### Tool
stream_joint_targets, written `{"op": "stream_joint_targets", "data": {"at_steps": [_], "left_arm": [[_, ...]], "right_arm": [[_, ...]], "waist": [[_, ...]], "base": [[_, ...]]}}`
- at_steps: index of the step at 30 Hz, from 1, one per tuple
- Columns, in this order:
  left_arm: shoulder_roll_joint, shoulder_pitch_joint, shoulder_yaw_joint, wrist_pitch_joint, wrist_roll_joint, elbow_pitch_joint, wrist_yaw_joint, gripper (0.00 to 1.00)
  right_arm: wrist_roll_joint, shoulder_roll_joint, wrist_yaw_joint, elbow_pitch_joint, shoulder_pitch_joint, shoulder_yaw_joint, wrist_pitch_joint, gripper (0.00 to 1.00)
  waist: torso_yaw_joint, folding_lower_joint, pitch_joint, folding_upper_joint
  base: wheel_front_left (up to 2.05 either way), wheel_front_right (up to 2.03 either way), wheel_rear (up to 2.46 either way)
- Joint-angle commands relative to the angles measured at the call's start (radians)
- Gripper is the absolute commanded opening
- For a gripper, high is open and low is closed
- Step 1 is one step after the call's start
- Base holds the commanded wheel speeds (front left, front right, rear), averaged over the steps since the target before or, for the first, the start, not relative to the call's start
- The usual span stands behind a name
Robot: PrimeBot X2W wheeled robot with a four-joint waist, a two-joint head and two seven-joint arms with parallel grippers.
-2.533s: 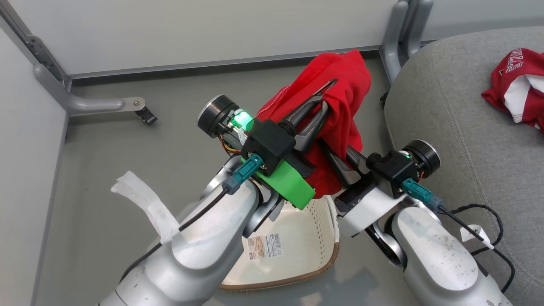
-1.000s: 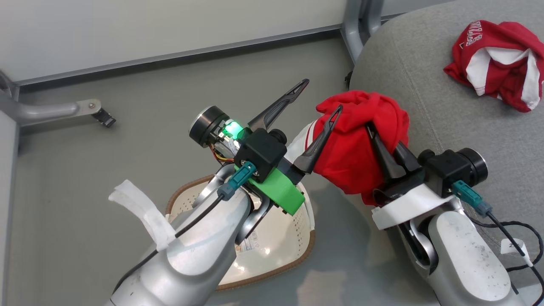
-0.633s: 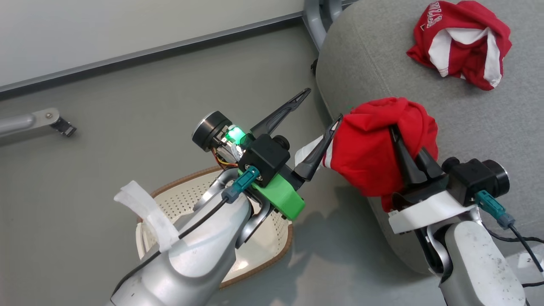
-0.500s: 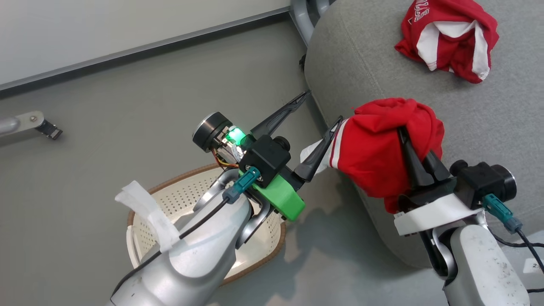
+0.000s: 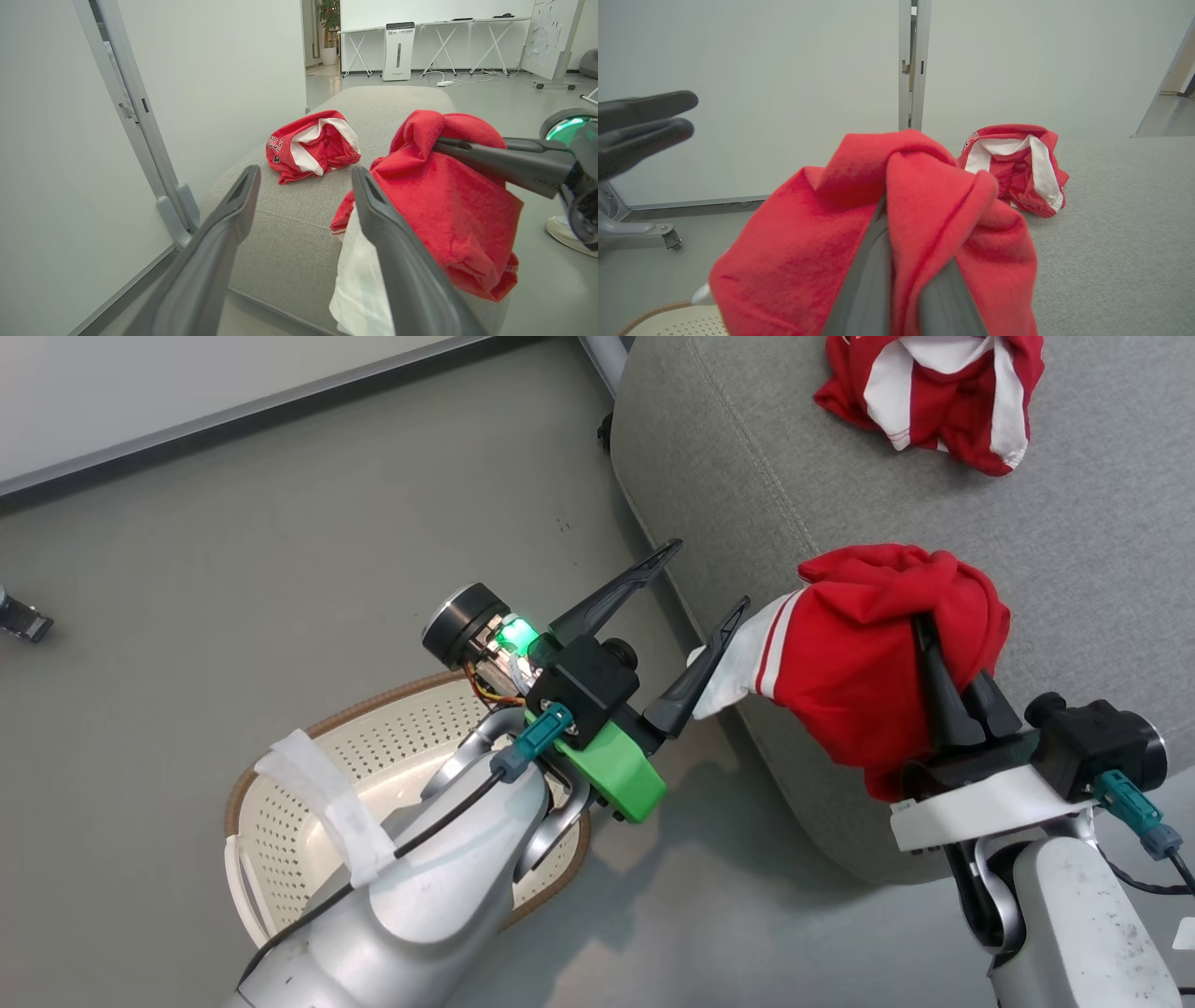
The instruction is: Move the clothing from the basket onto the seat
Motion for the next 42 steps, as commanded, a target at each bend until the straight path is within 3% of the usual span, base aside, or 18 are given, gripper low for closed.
{"op": "stream_joint_targets", "data": {"at_steps": [1, 9, 16, 24, 33, 42], "left_arm": [[0.010, -0.019, 0.002, 0.000, 0.007, 0.000, -0.003, 1.00], [0.018, -0.025, 0.002, 0.000, 0.007, -0.006, 0.004, 1.00], [0.030, -0.051, 0.006, 0.005, 0.012, -0.017, 0.012, 1.00], [0.040, -0.091, -0.007, 0.013, 0.023, -0.028, 0.007, 1.00], [0.041, -0.129, -0.018, 0.010, 0.031, -0.028, 0.003, 1.00], [0.029, -0.168, -0.022, 0.006, 0.034, -0.027, 0.005, 1.00]], "right_arm": [[-0.002, 0.001, -0.001, -0.005, -0.002, -0.006, -0.005, 0.00], [-0.011, -0.006, -0.001, -0.018, -0.109, -0.033, -0.005, 0.00], [-0.008, -0.033, -0.001, -0.012, -0.318, -0.101, -0.005, 0.00], [-0.024, -0.125, -0.001, 0.033, -0.595, -0.225, -0.005, 0.00], [-0.019, -0.284, -0.001, 0.263, -0.849, -0.348, -0.004, 0.00], [-0.053, -0.386, -0.001, 0.556, -0.923, -0.400, -0.004, 0.00]], "waist": [[0.001, 0.0000, 0.007, -0.0001], [0.019, 0.0000, 0.033, -0.0001], [0.034, 0.0000, 0.108, -0.0001], [0.059, 0.0000, 0.213, -0.0001], [0.079, 0.0000, 0.300, -0.0001], [0.121, 0.0000, 0.382, -0.0001]], "base": [[0.00, 0.00, 0.00], [0.00, 0.00, 0.00], [0.00, 0.00, 0.00], [0.00, 0.00, 0.00], [0.00, 0.00, 0.00], [0.00, 0.00, 0.00]]}}
